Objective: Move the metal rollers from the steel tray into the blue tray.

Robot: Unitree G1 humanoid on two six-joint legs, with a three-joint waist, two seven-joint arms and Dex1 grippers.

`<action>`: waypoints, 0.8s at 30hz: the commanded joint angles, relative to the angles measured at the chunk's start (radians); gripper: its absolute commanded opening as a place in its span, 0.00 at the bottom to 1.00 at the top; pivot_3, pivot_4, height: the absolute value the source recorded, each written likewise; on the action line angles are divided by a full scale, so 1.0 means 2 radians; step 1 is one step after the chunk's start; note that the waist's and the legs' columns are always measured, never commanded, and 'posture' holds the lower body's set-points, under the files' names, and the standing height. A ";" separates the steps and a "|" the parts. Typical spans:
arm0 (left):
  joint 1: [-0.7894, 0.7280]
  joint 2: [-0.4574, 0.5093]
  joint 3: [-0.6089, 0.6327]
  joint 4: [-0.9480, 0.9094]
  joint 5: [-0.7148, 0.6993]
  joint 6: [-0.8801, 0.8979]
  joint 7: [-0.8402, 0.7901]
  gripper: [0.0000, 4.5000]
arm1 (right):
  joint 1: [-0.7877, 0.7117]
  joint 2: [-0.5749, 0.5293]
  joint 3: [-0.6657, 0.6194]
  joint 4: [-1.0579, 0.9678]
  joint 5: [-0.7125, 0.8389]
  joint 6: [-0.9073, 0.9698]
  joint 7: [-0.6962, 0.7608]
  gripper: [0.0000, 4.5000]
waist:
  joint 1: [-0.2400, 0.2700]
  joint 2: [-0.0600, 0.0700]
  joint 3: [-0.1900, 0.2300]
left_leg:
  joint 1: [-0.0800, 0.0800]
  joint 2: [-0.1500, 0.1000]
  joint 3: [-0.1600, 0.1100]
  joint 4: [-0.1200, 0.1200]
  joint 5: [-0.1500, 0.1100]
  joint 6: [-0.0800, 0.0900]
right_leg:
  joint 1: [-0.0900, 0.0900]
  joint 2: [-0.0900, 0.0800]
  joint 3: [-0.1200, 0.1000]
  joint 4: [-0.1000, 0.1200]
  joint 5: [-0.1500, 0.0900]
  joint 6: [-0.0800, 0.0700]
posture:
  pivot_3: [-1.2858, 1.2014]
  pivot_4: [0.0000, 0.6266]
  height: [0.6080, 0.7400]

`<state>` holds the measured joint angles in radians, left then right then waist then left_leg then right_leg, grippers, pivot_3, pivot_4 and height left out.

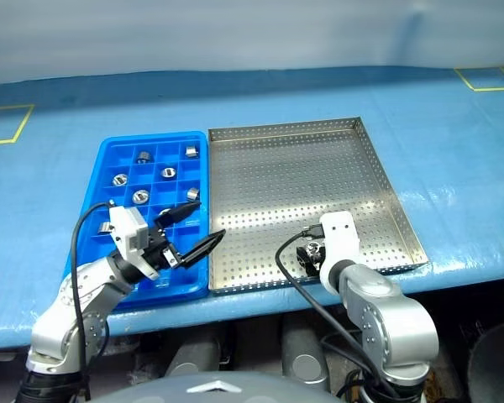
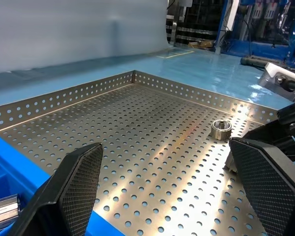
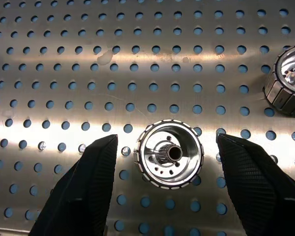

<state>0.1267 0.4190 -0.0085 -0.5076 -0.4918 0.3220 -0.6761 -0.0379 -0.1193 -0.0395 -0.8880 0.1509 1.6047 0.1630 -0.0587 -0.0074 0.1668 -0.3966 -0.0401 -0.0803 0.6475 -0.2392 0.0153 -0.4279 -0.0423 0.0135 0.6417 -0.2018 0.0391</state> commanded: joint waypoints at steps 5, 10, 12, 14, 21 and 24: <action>0.015 -0.002 0.013 -0.011 -0.004 -0.013 0.005 1.00 | -0.022 -0.016 0.003 0.005 0.027 0.005 -0.006 0.37 | 0.002 0.000 0.000 | 0.000 0.000 0.000 0.000 0.000 0.000 | 0.000 0.000 0.000 0.000 0.000 0.000 | 0.51 0.24 1.00; 0.040 -0.004 0.029 -0.029 -0.006 -0.020 0.018 1.00 | -0.073 -0.014 0.017 0.031 0.035 0.005 -0.011 0.37 | 0.006 0.000 0.000 | 0.000 0.000 0.000 0.000 0.000 0.000 | 0.000 0.000 0.000 0.000 0.000 0.000 | 0.54 0.24 1.00; 0.058 -0.006 0.046 -0.042 -0.015 -0.023 0.024 1.00 | -0.122 -0.001 0.029 0.047 0.030 -0.015 -0.019 0.37 | 0.010 0.000 0.000 | 0.000 0.000 0.000 0.000 0.000 0.000 | 0.000 0.000 0.000 0.000 0.000 0.000 | 0.55 0.24 1.00; 0.079 -0.006 0.063 -0.056 -0.019 -0.028 0.030 1.00 | -0.161 0.020 0.045 0.072 0.028 -0.055 -0.024 0.37 | 0.011 -0.001 0.001 | 0.000 0.000 0.000 0.000 0.000 0.000 | 0.000 0.000 0.000 0.000 0.000 0.000 | 0.56 0.24 1.00; 0.169 -0.020 0.118 -0.104 -0.027 -0.049 0.055 1.00 | -0.227 0.062 0.137 0.184 0.027 -0.173 -0.017 0.37 | 0.038 -0.001 0.001 | -0.001 0.000 -0.002 -0.001 0.000 0.000 | -0.001 -0.001 -0.002 0.000 -0.001 -0.001 | 0.61 0.24 1.00; 0.200 -0.028 0.129 -0.117 -0.022 -0.057 0.065 1.00 | -0.240 0.075 0.167 0.219 0.025 -0.203 -0.013 0.37 | 0.047 -0.001 0.001 | -0.001 -0.001 -0.002 -0.001 -0.001 0.000 | -0.001 -0.001 -0.001 -0.001 -0.001 -0.001 | 0.63 0.24 1.00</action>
<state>0.5130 0.3723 0.2245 -0.6842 -0.5301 0.2381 -0.5589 -0.4939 0.0179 0.2648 -0.4526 0.2028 1.2533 0.1287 0.0360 -0.0091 0.1685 -0.3985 -0.0413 -0.0841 0.6446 -0.2409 0.0155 -0.4293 -0.0439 0.0105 0.6397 -0.2040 0.0373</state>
